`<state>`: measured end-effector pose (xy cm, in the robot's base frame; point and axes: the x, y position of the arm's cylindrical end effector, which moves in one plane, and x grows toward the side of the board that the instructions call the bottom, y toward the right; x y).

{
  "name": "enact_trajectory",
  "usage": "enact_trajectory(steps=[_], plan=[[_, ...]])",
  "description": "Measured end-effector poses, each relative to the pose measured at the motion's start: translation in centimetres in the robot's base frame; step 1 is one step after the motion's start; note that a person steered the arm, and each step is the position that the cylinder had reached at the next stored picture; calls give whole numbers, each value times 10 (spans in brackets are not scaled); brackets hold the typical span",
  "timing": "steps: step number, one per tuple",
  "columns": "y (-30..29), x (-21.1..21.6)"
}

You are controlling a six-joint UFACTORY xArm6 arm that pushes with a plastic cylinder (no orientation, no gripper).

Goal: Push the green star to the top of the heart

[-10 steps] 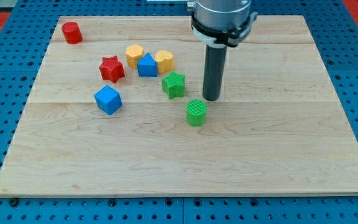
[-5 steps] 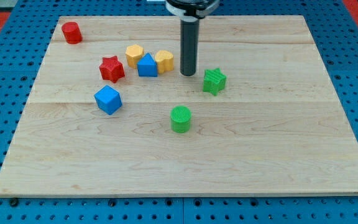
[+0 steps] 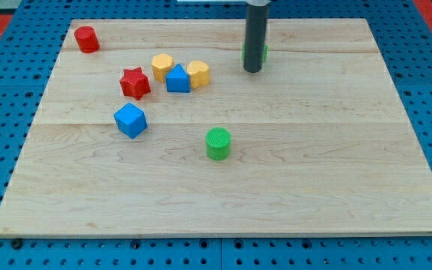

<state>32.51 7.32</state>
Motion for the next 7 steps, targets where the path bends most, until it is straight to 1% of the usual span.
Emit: enact_trajectory(steps=[1, 2, 3, 4, 5, 6, 7], plan=[[10, -11], [-62, -47], [-64, -45], [-10, -43], [19, -64], [21, -99], [-34, -76]])
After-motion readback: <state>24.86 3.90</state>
